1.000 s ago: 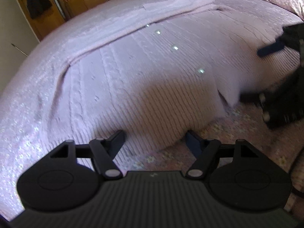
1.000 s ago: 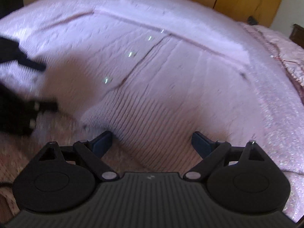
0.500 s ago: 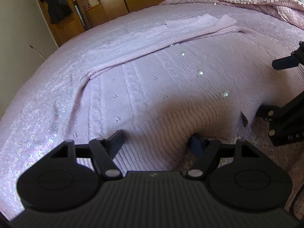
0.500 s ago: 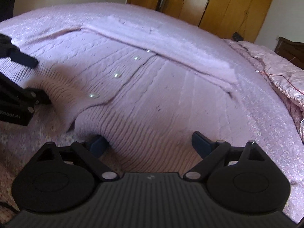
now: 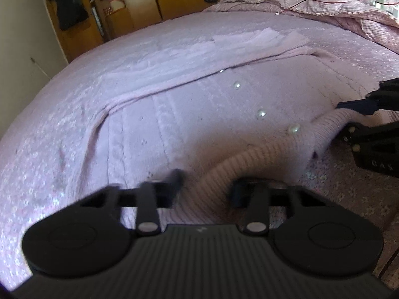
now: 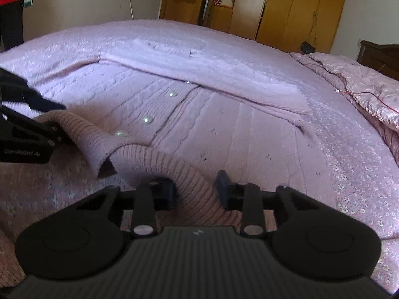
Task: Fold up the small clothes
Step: 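Grasp the hem with the right tool while the left tool grasps the hem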
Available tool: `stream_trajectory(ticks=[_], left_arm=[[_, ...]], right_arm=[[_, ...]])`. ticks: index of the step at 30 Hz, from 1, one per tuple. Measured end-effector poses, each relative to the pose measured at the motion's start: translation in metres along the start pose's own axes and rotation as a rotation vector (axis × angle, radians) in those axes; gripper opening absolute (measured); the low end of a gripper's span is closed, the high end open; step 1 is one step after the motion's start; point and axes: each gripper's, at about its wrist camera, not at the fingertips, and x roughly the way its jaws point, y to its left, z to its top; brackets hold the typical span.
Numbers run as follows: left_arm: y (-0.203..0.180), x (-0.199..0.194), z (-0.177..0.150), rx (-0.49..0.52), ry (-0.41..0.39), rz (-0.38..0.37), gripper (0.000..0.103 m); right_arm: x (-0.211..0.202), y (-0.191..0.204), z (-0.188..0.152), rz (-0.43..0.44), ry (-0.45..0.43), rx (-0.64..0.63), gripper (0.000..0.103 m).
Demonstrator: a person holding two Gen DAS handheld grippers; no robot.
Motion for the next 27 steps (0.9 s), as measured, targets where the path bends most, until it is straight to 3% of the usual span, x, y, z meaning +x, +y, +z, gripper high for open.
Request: stream_trajectory(ticks=[2, 5, 14, 21, 27], left_arm=[[-0.001, -0.001, 0.002, -0.009, -0.012, -0.009, 0.014], [0.001, -0.005, 0.008, -0.027, -0.035, -0.007, 0.013], [0.019, -0.02, 0.045, -0.076, -0.14, 0.022, 0.012], [0.039, -0.02, 0.092, -0.119, -0.227, 0.028, 0.012], [0.051, -0.005, 0.138, -0.091, -0.298, 0.047, 0.012]], right_arm=[[-0.002, -0.001, 0.003, 0.008, -0.019, 0.012, 0.026], [-0.007, -0.002, 0.011, 0.01, -0.061, 0.016, 0.019], [-0.014, -0.019, 0.053, 0.05, -0.163, 0.083, 0.014], [-0.006, -0.042, 0.102, 0.081, -0.238, 0.137, 0.013], [0.01, -0.062, 0.151, 0.071, -0.299, 0.135, 0.013]])
